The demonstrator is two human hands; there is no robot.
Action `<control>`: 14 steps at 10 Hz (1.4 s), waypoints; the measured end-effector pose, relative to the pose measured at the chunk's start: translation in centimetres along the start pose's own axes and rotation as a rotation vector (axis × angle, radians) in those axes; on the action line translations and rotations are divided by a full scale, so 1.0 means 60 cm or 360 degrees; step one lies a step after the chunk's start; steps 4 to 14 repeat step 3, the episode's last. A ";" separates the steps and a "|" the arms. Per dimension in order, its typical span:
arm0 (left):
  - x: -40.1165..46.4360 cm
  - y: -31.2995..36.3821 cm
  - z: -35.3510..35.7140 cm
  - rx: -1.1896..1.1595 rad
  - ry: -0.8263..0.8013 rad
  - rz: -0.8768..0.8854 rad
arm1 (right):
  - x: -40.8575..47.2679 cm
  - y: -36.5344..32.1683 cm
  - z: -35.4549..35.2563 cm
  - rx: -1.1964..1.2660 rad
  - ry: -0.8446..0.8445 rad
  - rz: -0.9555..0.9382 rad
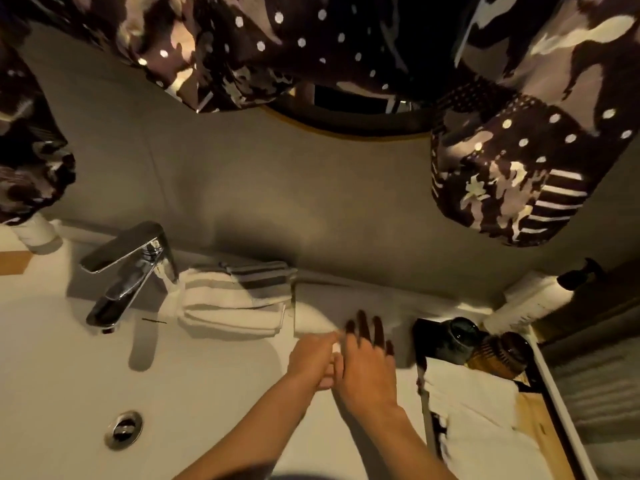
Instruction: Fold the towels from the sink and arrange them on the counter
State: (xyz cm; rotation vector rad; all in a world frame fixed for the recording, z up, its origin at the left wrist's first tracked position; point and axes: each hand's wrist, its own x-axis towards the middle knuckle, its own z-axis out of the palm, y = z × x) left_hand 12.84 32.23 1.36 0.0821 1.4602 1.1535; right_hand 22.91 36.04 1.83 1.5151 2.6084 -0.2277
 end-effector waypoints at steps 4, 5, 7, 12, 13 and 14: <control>-0.114 -0.085 -0.019 0.0577 -0.0060 0.0212 | -0.065 0.018 -0.056 0.0150 0.0287 -0.0121; -0.114 -0.085 -0.019 0.0577 -0.0060 0.0212 | -0.065 0.018 -0.056 0.0150 0.0287 -0.0121; -0.114 -0.085 -0.019 0.0577 -0.0060 0.0212 | -0.065 0.018 -0.056 0.0150 0.0287 -0.0121; -0.114 -0.085 -0.019 0.0577 -0.0060 0.0212 | -0.065 0.018 -0.056 0.0150 0.0287 -0.0121; -0.114 -0.085 -0.019 0.0577 -0.0060 0.0212 | -0.065 0.018 -0.056 0.0150 0.0287 -0.0121; -0.114 -0.085 -0.019 0.0577 -0.0060 0.0212 | -0.065 0.018 -0.056 0.0150 0.0287 -0.0121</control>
